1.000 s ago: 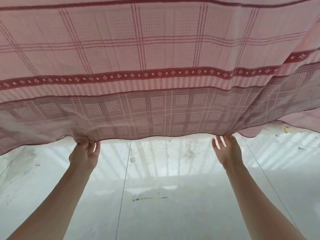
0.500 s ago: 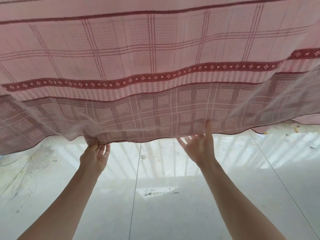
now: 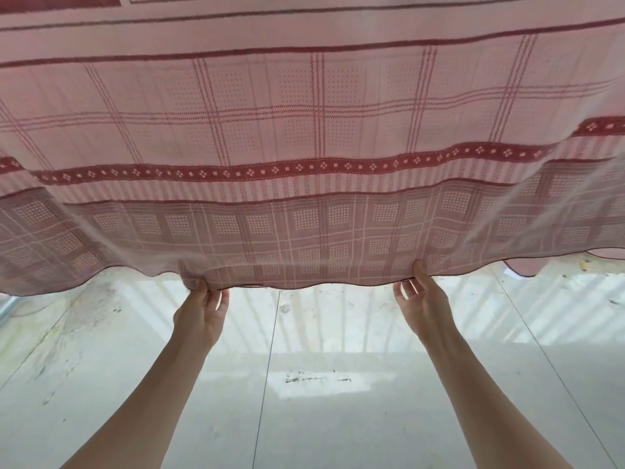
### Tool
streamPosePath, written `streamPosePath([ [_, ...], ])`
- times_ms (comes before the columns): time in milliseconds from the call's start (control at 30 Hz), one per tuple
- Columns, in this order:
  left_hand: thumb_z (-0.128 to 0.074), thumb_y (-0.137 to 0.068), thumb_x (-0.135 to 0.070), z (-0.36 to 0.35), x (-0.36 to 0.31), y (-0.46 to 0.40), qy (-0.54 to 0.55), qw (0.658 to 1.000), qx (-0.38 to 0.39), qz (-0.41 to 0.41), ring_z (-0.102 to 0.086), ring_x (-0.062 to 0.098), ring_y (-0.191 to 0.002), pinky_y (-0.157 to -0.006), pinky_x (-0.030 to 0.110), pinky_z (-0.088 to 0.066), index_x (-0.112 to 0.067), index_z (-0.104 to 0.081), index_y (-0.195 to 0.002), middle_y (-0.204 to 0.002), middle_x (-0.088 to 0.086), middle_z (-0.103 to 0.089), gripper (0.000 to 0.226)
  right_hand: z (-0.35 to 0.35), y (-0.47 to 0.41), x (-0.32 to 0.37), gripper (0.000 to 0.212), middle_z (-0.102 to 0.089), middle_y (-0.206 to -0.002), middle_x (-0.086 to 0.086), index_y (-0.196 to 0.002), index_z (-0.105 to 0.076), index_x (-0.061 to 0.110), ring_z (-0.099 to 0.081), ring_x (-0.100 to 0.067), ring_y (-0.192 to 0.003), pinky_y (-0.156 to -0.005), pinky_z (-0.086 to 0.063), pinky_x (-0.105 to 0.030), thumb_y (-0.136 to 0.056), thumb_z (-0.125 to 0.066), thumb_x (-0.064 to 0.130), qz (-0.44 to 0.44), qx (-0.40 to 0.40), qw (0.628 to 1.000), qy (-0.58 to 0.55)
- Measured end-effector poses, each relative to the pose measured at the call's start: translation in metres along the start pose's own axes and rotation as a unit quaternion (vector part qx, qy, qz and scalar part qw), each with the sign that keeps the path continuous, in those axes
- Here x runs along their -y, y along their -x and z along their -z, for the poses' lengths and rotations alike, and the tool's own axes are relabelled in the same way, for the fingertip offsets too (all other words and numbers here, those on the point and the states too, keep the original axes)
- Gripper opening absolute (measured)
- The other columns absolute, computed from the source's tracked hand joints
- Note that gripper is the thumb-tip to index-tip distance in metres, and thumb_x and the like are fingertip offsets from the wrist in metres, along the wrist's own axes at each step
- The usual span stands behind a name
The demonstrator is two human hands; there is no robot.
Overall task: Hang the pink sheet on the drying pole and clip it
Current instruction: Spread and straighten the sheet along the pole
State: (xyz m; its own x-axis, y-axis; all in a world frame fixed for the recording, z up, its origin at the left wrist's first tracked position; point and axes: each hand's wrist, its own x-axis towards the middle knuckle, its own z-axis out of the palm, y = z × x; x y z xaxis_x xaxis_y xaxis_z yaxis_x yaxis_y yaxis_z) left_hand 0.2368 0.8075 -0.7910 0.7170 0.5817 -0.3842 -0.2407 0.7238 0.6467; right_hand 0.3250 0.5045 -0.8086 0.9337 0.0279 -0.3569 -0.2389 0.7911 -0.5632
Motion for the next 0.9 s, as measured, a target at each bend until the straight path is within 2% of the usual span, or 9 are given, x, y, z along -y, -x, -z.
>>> streamPosePath([
  [100, -0.040, -0.097, -0.007, -0.005, 0.010, 0.006, 0.018, 0.999, 0.031, -0.006, -0.048, 0.009, -0.123, -0.085, 0.031, -0.046, -0.024, -0.054, -0.109, -0.108, -0.015, -0.063, 0.025, 0.006, 0.007, 0.005, 0.009, -0.061, -0.089, 0.005, -0.093, -0.063, 0.013, -0.055, -0.008, -0.080, -0.075, -0.044, -0.024, -0.087, -0.060, 0.007, 0.025, -0.026, 0.999, 0.002],
  [167, -0.029, -0.098, -0.002, -0.005, 0.016, 0.010, 0.028, 0.997, 0.073, -0.003, -0.025, 0.005, -0.137, -0.090, 0.031, -0.043, -0.031, -0.053, -0.110, -0.096, -0.015, -0.067, 0.039, 0.011, 0.014, 0.008, 0.009, -0.061, -0.087, 0.004, -0.094, -0.063, 0.011, -0.056, -0.007, -0.076, -0.074, -0.044, -0.022, -0.086, -0.061, 0.007, 0.041, -0.031, 0.999, 0.003],
  [233, -0.032, -0.097, -0.002, -0.005, 0.021, 0.014, 0.048, 0.994, 0.100, 0.010, -0.030, -0.002, -0.132, -0.099, 0.031, -0.040, -0.025, -0.053, -0.116, -0.067, -0.009, -0.067, 0.036, 0.017, 0.019, 0.012, 0.009, -0.063, -0.086, 0.004, -0.095, -0.062, 0.010, -0.058, -0.007, -0.075, -0.072, -0.045, -0.021, -0.086, -0.061, 0.008, 0.055, -0.033, 0.998, 0.003],
  [333, -0.043, -0.094, -0.008, -0.008, 0.024, 0.021, 0.061, 0.992, 0.108, 0.025, -0.060, 0.003, -0.095, -0.105, 0.031, -0.038, -0.015, -0.057, -0.108, -0.089, -0.005, -0.068, 0.020, 0.023, 0.020, 0.024, 0.012, -0.070, -0.089, 0.002, -0.099, -0.061, 0.008, -0.066, -0.008, -0.079, -0.072, -0.053, -0.022, -0.087, -0.059, 0.008, 0.077, -0.016, 0.997, -0.019],
  [467, -0.051, -0.089, -0.019, -0.011, 0.032, 0.026, 0.069, 0.988, 0.131, 0.033, -0.055, 0.006, -0.112, -0.095, 0.031, -0.044, -0.016, -0.055, -0.114, -0.107, -0.005, -0.063, 0.026, 0.032, 0.016, 0.035, 0.014, -0.063, -0.096, 0.003, -0.098, -0.059, 0.012, -0.060, -0.009, -0.088, -0.083, -0.047, -0.027, -0.091, -0.051, 0.004, 0.070, 0.014, 0.997, -0.004],
  [633, -0.047, -0.093, -0.020, -0.008, 0.035, 0.013, 0.044, 0.994, 0.104, 0.013, -0.058, -0.003, -0.074, -0.088, 0.023, -0.047, -0.018, -0.054, -0.096, -0.071, -0.012, -0.066, 0.009, 0.033, 0.011, 0.029, 0.014, -0.061, -0.095, 0.001, -0.098, -0.058, 0.011, -0.058, -0.011, -0.090, -0.081, -0.047, -0.027, -0.090, -0.051, 0.002, 0.037, 0.003, 0.999, -0.028],
  [700, -0.045, -0.093, -0.017, -0.006, 0.032, 0.002, 0.036, 0.996, 0.081, -0.011, -0.055, -0.010, -0.083, -0.096, 0.029, -0.043, -0.018, -0.054, -0.095, -0.066, -0.014, -0.065, 0.009, 0.028, 0.008, 0.022, 0.012, -0.064, -0.090, 0.000, -0.096, -0.059, 0.009, -0.061, -0.012, -0.085, -0.074, -0.048, -0.026, -0.089, -0.053, 0.002, 0.026, 0.000, 0.999, -0.037],
  [800, -0.042, -0.096, -0.014, -0.004, 0.027, -0.011, 0.057, 0.997, 0.050, -0.033, -0.024, -0.009, -0.128, -0.081, 0.028, -0.048, -0.017, -0.047, -0.128, -0.106, -0.026, -0.057, 0.033, 0.022, 0.001, 0.007, 0.013, -0.069, -0.080, 0.004, -0.094, -0.060, 0.009, -0.063, -0.011, -0.080, -0.072, -0.048, -0.026, -0.089, -0.052, 0.001, 0.019, 0.008, 1.000, -0.021],
  [900, -0.044, -0.096, -0.013, 0.003, 0.024, -0.022, 0.044, 0.998, 0.021, -0.041, -0.049, -0.004, -0.112, -0.080, 0.030, -0.050, -0.012, -0.054, -0.109, -0.097, -0.011, -0.063, 0.016, 0.016, -0.006, -0.002, 0.016, -0.067, -0.074, 0.006, -0.091, -0.061, 0.011, -0.062, -0.008, -0.073, -0.074, -0.045, -0.026, -0.090, -0.050, 0.000, 0.020, 0.007, 1.000, 0.004],
])
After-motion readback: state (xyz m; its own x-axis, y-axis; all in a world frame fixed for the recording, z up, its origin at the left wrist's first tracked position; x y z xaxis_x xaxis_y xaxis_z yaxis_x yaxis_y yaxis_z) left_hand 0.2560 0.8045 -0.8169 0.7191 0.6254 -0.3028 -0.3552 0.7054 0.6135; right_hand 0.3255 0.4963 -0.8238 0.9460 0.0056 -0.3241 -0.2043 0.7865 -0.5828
